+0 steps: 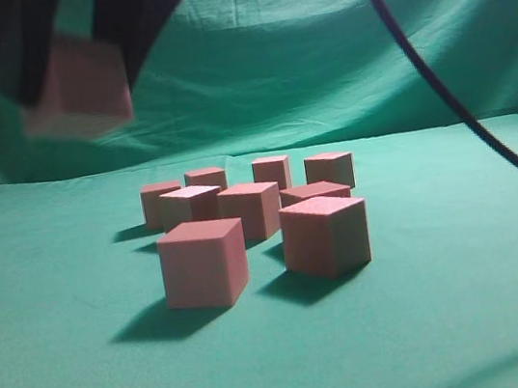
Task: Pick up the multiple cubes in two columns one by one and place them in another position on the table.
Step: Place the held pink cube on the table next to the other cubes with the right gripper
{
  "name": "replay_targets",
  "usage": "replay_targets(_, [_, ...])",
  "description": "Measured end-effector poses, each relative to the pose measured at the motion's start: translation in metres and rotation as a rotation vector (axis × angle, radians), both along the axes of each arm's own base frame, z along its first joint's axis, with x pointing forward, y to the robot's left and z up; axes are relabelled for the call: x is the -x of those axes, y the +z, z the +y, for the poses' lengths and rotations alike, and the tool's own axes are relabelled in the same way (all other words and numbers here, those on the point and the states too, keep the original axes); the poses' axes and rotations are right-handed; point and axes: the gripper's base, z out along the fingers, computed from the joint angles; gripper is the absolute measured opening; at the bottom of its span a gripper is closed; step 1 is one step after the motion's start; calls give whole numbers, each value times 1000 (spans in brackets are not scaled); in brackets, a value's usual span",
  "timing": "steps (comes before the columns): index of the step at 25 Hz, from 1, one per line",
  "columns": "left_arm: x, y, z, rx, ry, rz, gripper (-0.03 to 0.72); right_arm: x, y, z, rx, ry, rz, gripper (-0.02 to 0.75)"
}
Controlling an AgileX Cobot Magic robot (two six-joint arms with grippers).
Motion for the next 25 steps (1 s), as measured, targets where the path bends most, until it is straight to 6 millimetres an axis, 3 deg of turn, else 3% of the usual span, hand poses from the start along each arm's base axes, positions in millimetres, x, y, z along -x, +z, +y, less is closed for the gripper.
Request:
replay_targets(6, [0, 0, 0, 0, 0, 0, 0, -23, -23, 21, 115, -47, -35, 257])
replay_targets(14, [0, 0, 0, 0, 0, 0, 0, -33, -62, 35, 147, -81, -15, 257])
replay_targets(25, [0, 0, 0, 0, 0, 0, 0, -36, -69, 36, 161, -72, -40, 257])
